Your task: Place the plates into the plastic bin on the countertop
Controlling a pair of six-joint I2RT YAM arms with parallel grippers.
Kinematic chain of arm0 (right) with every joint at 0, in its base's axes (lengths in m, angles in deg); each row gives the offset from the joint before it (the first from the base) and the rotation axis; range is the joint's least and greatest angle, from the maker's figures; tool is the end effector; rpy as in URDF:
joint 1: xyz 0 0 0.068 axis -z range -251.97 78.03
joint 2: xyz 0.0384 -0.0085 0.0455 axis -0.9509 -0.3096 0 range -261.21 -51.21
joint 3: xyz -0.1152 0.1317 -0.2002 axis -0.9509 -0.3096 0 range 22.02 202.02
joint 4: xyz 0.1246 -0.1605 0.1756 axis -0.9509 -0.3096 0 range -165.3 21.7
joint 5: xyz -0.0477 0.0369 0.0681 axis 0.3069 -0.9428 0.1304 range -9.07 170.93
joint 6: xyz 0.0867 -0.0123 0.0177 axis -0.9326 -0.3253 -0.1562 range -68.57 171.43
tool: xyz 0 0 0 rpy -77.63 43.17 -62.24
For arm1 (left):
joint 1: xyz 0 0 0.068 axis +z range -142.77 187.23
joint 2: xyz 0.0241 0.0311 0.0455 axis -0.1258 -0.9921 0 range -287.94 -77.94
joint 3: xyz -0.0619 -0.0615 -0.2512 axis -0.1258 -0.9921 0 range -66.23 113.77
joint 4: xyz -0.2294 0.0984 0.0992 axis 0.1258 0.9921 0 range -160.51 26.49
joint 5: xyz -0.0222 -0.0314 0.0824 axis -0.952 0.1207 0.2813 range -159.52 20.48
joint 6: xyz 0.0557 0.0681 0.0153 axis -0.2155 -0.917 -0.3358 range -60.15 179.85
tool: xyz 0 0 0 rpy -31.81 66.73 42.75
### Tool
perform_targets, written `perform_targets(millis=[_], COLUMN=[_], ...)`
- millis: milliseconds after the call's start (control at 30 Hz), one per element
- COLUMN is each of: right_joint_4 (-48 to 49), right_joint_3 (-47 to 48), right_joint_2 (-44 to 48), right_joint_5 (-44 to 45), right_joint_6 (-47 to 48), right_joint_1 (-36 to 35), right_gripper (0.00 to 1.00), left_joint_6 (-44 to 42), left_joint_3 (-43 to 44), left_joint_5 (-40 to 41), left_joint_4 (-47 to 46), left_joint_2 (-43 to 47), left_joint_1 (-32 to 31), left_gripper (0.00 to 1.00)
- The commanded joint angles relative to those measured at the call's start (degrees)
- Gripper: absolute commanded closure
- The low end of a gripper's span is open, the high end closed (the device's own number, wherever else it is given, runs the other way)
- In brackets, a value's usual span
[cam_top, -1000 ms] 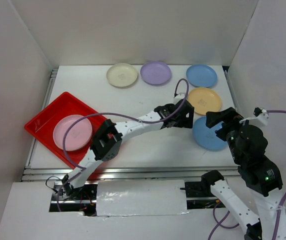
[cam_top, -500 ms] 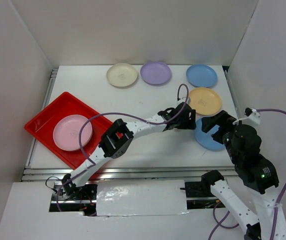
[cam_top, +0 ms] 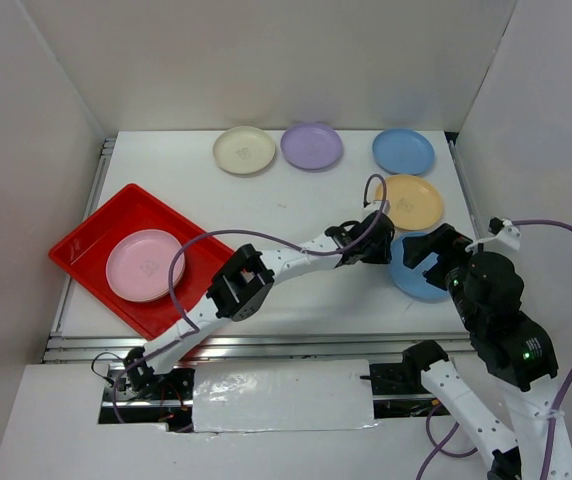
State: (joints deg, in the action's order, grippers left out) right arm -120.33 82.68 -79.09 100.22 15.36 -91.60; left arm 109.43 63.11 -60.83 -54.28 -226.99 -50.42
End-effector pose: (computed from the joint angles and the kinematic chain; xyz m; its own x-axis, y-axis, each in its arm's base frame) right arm 0.1158 0.0134 0.3717 -0.2647 0.4955 -0.8273 0.1638 0.8685 0.4678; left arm 0.3429 -0.5190 0.1273 -0.7896 -0.1598 -0.5925 0.2599 0.7875 -0.5589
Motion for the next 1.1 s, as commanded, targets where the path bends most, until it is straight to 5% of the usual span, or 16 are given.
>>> perform_targets(millis=[0, 100, 267, 500, 767, 933, 1067], right_joint_4=[0.70, 0.62, 1.23, 6.32, 12.74, 14.15, 13.62], right_joint_3=[-0.20, -0.72, -1.51, -5.11, -9.07, -8.63, -7.58], right_joint_2=[0.72, 1.07, 0.98, -0.51, -5.51, -8.59, -9.56], right_joint_5=[-0.04, 0.05, -0.22, -3.64, -8.30, -10.15, -10.68], right_joint_6=[0.92, 1.01, 1.01, 0.13, -1.10, -0.66, 0.13], right_joint_1=[0.39, 0.48, 0.57, 0.92, 1.01, 0.92, 0.92], right_gripper=[0.00, 0.00, 0.00, 0.00, 0.00, 0.00, 0.00], left_joint_6=[-0.98, -0.54, 5.08, 11.41, 7.29, 0.79, -2.55], left_joint_3=[-0.76, -1.54, -20.66, -52.84, -77.11, -87.05, -89.87], left_joint_5=[-0.42, 1.14, 10.63, 19.44, 14.61, 5.29, 1.43], left_joint_4=[1.97, 2.49, 4.78, 9.43, 18.57, 16.55, 15.24], left_joint_2=[-2.64, -0.90, 14.89, 56.64, 89.77, 97.54, 98.95], left_joint_1=[-0.36, -0.36, 0.34, 9.20, 45.04, 67.96, 77.67], left_gripper=[0.63, 1.00, 1.00, 1.00, 1.00, 1.00, 1.00])
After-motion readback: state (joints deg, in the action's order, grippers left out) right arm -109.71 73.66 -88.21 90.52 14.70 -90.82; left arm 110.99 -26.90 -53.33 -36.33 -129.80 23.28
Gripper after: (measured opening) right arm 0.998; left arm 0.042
